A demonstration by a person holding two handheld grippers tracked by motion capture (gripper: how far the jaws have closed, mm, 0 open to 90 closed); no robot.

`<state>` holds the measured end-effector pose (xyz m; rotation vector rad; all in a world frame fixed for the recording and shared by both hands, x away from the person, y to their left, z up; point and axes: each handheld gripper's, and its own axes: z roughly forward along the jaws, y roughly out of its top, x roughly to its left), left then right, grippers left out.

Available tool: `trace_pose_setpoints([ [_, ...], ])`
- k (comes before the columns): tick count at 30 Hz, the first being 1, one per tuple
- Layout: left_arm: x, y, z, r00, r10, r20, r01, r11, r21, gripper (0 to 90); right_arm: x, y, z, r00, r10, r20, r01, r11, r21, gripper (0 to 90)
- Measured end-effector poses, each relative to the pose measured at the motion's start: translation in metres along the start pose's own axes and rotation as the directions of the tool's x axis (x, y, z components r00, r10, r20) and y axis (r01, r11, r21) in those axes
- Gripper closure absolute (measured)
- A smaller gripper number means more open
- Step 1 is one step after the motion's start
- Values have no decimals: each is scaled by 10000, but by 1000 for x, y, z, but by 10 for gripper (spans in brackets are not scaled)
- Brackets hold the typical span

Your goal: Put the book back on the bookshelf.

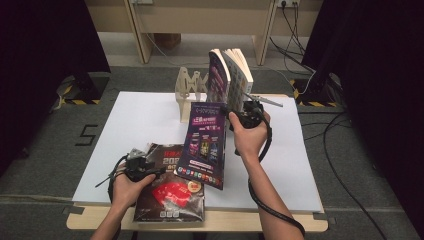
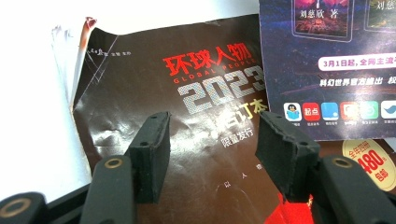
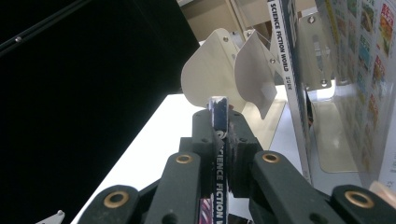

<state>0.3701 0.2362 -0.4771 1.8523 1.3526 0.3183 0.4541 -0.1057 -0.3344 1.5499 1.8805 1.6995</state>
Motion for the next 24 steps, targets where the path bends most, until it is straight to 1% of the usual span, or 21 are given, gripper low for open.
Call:
trace_pose_setpoints([
  [4, 0, 0, 0, 10000, -4, 0, 4, 10000, -11, 440, 1, 1, 0, 10000, 25, 14, -25, 10000, -14, 847],
  [7, 0, 0, 0, 10000, -7, 3, 7, 10000, -20, 440, 1, 2, 0, 10000, -73, 1, 73, 10000, -62, 847],
  [8, 0, 0, 0, 10000, -8, 0, 8, 10000, -16, 440, 1, 2, -1, 10000, 10, -20, -10, 10000, -58, 847],
  [14, 0, 0, -1, 10000, 0, -8, 0, 10000, -28, 440, 3, 6, -3, 10000, -88, -25, 88, 9997, -224, 846],
  [15, 0, 0, -1, 10000, 4, -12, -4, 10000, -24, 440, 3, 6, -4, 10000, -38, -13, 37, 9998, -218, 847],
  [16, 0, 0, 0, 10000, -1, -9, 1, 10000, -26, 440, 3, 6, -4, 9999, -107, -12, 107, 9996, -243, 846],
  [24, 0, 1, -1, 10000, -6, 4, 6, 10000, -35, 442, 3, 9, -6, 10000, -89, -25, 88, 9992, -385, 847],
])
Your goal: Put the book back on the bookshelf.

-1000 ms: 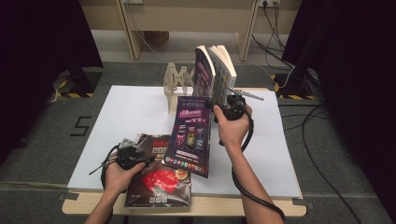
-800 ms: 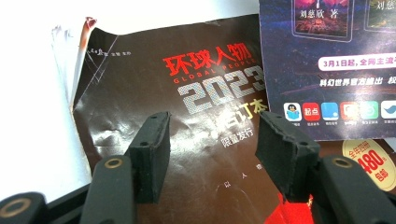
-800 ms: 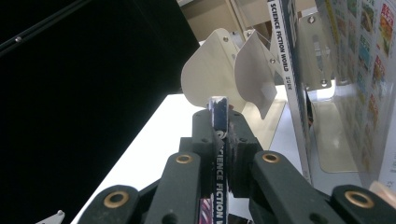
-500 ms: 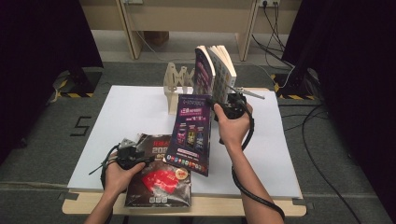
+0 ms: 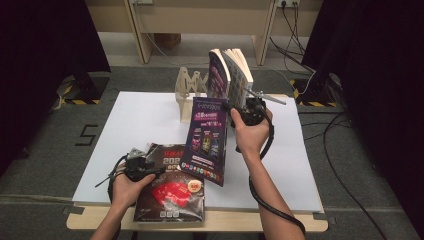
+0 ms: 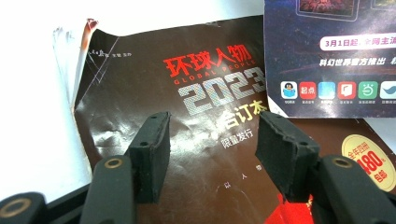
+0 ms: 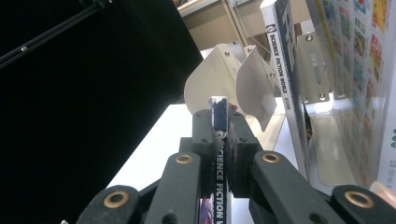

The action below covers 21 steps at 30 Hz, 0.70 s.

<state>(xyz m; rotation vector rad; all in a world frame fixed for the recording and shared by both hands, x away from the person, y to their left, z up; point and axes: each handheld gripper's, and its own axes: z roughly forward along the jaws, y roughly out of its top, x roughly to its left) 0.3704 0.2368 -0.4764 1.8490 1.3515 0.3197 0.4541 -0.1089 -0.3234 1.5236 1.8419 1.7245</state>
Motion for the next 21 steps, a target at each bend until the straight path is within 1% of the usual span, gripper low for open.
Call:
trace_pose_setpoints([
  [5, 0, 0, 0, 10000, 0, 15, 0, 10000, 17, 441, 1, 2, -1, 10000, -34, 8, 34, 10000, -79, 847],
  [7, 0, 0, 0, 10000, -25, 27, 25, 10000, 23, 441, 2, 3, -2, 10000, 39, 10, -39, 10000, -89, 846],
  [9, 0, 0, 0, 10000, -15, 6, 15, 10000, 7, 441, 2, 5, -2, 10000, -58, 38, 59, 9999, -138, 847],
  [11, 0, 0, 0, 10000, -22, 10, 22, 10000, 5, 441, 3, 5, -3, 10000, -6, 28, 6, 9999, -162, 847],
  [15, 0, 0, 0, 10000, -6, 12, 6, 10000, 13, 440, 3, 8, -4, 10000, -79, 37, 80, 9997, -244, 846],
  [21, 0, 0, 0, 10000, -11, 24, 11, 10000, 19, 440, 4, 10, -5, 10000, -69, 31, 70, 9996, -269, 846],
])
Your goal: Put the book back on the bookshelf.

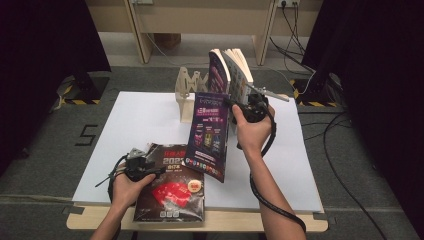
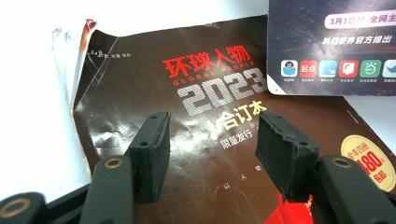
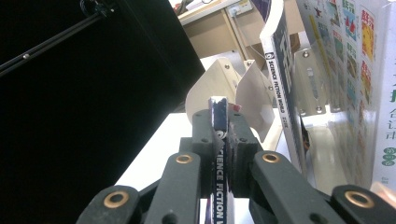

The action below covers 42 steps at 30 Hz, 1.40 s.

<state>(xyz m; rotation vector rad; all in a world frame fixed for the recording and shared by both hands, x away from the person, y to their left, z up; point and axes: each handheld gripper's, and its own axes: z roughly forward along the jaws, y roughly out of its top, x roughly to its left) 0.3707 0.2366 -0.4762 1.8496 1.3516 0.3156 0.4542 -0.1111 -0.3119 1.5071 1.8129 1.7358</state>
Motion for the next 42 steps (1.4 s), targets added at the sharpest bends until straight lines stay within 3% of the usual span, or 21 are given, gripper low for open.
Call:
trace_pose_setpoints([
  [42, 1, 0, 0, 10000, 25, -32, -25, 10000, -17, 440, 5, 14, -3, 10000, -28, -90, 24, 9990, -447, 845],
])
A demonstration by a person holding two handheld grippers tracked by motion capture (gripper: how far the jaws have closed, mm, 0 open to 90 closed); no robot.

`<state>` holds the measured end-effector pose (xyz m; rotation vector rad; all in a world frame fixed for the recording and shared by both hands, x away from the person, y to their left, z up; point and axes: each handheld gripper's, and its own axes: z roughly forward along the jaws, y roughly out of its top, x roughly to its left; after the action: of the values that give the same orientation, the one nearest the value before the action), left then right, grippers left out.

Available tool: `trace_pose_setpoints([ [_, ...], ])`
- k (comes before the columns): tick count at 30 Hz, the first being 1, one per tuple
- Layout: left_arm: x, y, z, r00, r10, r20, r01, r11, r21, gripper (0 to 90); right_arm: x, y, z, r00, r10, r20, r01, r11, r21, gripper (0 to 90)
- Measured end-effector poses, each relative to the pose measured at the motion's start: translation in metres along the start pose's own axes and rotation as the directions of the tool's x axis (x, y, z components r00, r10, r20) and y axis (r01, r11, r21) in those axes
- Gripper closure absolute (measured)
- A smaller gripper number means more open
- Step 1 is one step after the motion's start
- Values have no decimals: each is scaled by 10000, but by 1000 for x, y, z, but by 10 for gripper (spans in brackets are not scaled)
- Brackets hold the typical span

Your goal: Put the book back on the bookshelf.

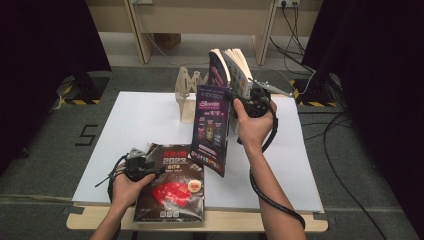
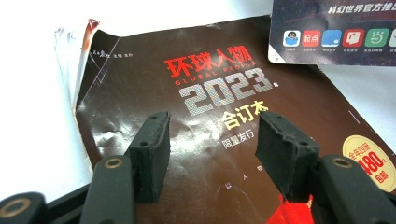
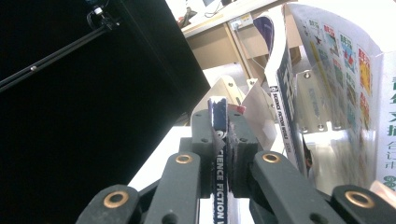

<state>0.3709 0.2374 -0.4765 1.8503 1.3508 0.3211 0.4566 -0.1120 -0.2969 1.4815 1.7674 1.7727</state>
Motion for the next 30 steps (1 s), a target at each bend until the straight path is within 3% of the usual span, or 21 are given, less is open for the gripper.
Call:
trace_pose_setpoints([
  [30, 1, -1, 0, 10000, -38, 16, 38, 10000, 17, 442, 3, 12, 2, 9999, -131, 16, 132, 9986, -506, 845],
])
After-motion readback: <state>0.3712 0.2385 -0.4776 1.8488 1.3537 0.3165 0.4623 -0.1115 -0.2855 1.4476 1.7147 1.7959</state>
